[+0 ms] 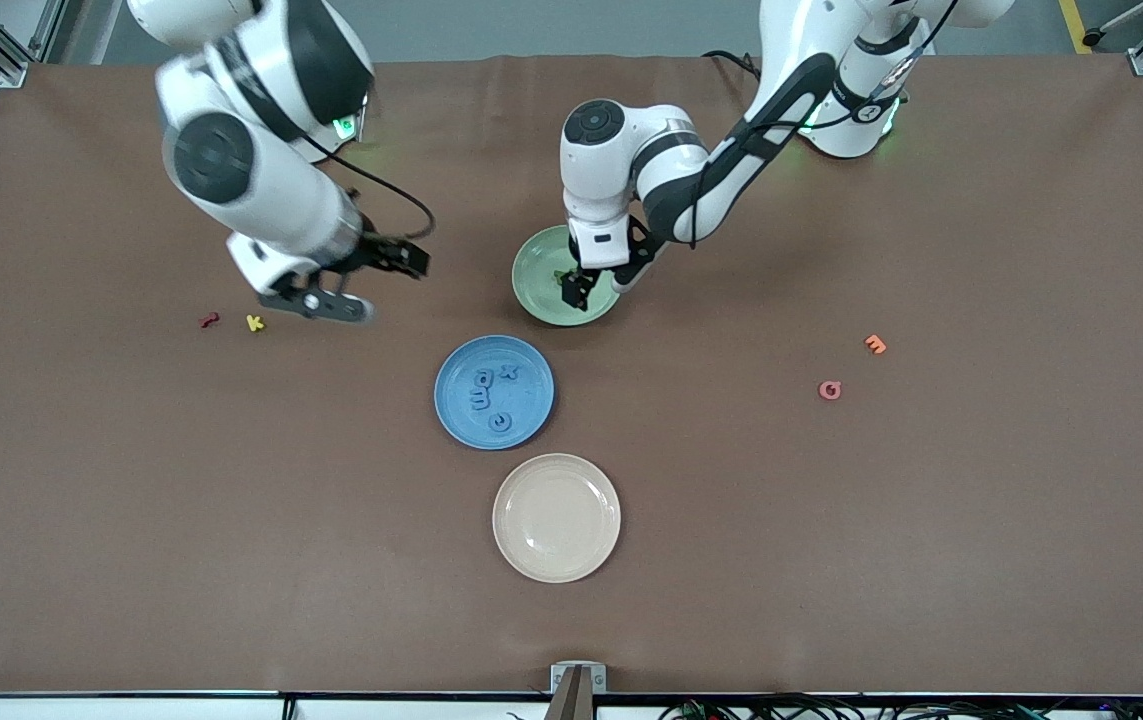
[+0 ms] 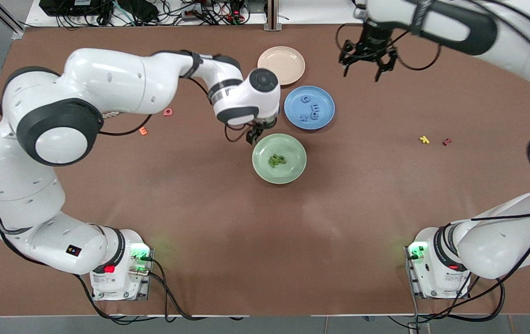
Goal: Sort letters by color into matching plates
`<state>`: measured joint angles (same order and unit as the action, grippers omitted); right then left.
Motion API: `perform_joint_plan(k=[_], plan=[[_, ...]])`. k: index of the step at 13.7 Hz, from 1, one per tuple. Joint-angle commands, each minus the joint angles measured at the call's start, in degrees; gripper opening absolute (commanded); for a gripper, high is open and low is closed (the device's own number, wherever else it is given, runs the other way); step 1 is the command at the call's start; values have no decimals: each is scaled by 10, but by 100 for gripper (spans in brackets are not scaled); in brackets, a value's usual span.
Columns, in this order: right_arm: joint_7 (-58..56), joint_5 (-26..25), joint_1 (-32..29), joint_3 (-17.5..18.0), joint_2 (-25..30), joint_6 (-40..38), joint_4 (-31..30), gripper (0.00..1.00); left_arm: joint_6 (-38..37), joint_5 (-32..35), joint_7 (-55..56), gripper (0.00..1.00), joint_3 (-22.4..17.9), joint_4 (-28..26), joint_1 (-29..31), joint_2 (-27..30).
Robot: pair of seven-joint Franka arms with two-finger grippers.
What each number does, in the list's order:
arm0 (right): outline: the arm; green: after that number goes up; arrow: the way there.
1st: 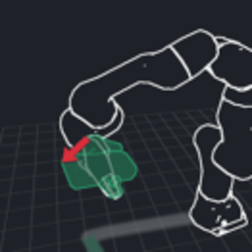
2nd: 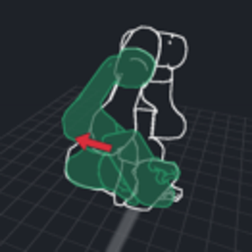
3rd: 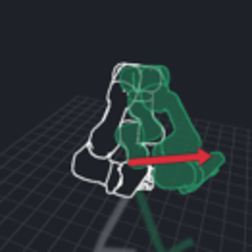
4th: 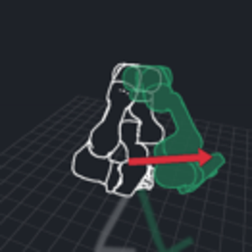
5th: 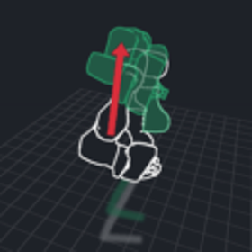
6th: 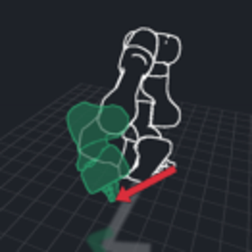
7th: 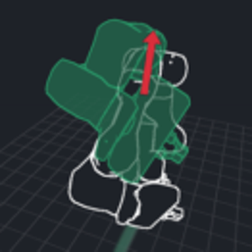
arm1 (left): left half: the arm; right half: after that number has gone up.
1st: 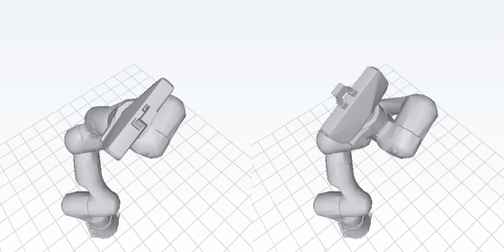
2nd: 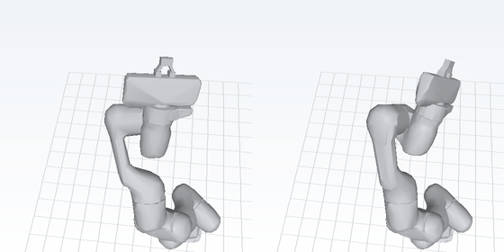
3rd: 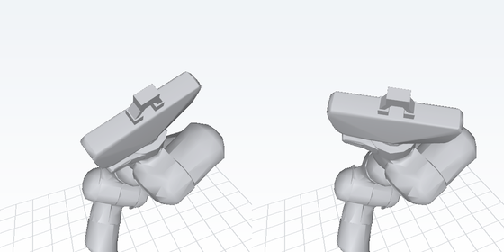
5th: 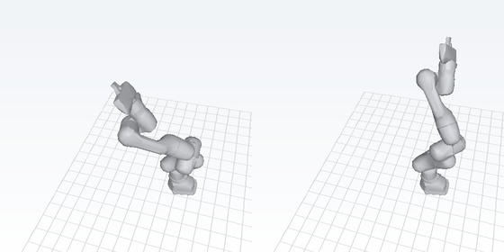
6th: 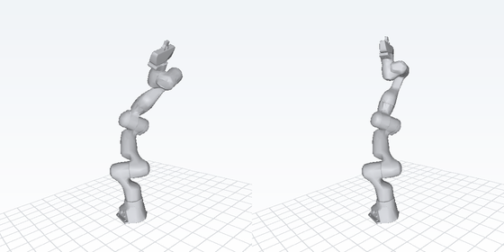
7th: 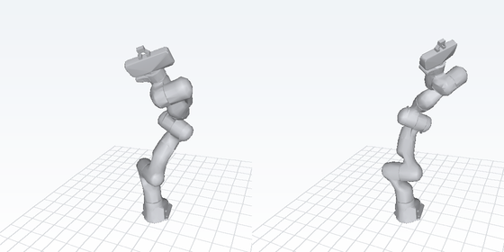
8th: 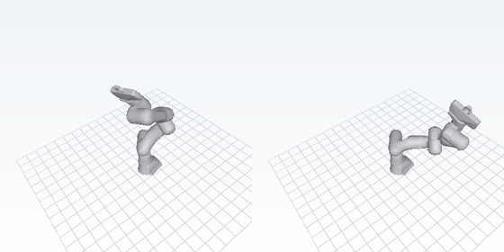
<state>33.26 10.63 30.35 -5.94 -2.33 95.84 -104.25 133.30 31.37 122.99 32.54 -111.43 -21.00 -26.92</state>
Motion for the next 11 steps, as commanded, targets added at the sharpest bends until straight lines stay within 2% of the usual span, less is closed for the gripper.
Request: perform_joint_plan(k=[1, 3, 6, 9, 11], plan=[[-44, -31, -41, 7, 58, -31, -25, 100, -81, 4, -95, 100, 3, 50, 31, 4], [-97, -49, -84, 7, 77, -52, -25, 100, -124, 2, -177, 100, 2, 91, 68, -4], [-196, -49, -163, 7, 91, -67, -25, 100, -136, 1, -269, 100, 1, 135, 126, -16], [-302, -49, -248, 7, 92, -66, -23, 100, -153, 4, -388, 100, -1, 150, 183, -20], [-346, -53, -284, 7, 89, -63, -18, 100, -153, 11, -431, 100, -1, 154, 215, -20]])
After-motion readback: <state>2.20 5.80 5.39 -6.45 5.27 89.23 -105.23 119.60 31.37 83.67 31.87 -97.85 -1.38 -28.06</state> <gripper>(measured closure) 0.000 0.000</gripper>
